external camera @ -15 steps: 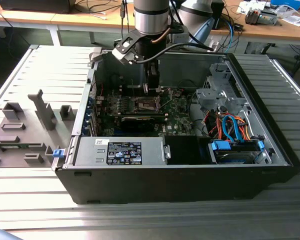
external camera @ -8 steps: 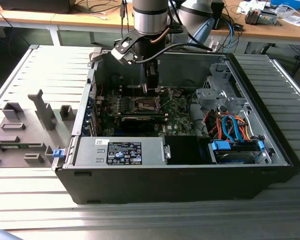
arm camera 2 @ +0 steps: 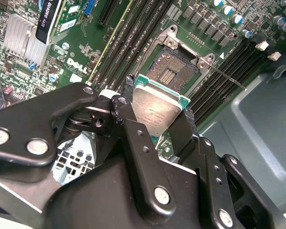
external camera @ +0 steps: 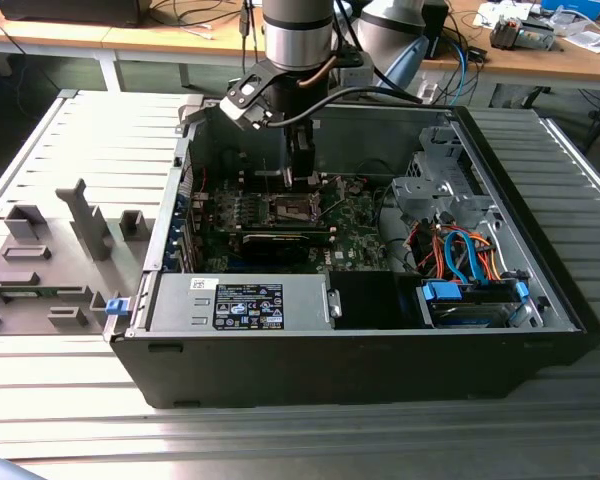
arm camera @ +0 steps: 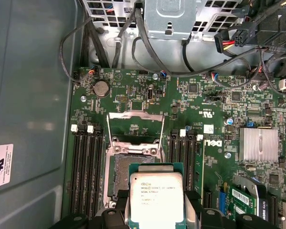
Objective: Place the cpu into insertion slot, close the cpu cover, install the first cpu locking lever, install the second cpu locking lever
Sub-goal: 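Place the cpu into insertion slot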
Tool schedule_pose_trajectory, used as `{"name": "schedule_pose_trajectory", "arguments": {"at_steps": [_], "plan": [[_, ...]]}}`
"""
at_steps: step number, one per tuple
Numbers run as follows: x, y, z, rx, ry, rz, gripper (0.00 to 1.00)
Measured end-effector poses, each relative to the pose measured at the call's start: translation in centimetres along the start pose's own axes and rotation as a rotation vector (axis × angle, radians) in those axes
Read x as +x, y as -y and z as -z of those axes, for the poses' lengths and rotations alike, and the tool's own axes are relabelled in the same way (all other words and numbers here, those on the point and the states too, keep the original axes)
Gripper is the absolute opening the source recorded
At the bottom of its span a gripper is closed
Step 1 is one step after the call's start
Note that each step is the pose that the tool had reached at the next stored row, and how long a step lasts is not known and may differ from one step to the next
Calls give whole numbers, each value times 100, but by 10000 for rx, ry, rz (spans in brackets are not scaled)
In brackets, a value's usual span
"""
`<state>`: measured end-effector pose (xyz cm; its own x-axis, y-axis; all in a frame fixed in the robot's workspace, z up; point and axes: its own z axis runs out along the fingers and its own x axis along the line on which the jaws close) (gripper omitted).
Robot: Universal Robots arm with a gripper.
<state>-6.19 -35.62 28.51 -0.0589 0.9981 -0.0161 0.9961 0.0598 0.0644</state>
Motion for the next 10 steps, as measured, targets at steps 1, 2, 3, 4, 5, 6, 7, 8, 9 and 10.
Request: {"name": "schedule_pose_trajectory", "arguments": {"at_steps": [1, 2, 3, 4, 5, 6, 7, 8, 9, 10], "plan": [[0, 0, -1, 0, 0, 0, 54], [0, 2, -1, 0, -2, -1, 54], [1, 6, -3, -1, -6, -3, 54], [1, 11, -4, -2, -10, -2, 54], [1, 16, -4, -1, -10, 0, 54], [1, 17, -4, -1, -9, 1, 54], [1, 17, -5, 1, -8, 2, 54], [1, 18, -6, 1, -6, 2, 54], [1, 18, -7, 1, -7, 1, 54], [1, 18, -9, 0, -9, 0, 54]]}}
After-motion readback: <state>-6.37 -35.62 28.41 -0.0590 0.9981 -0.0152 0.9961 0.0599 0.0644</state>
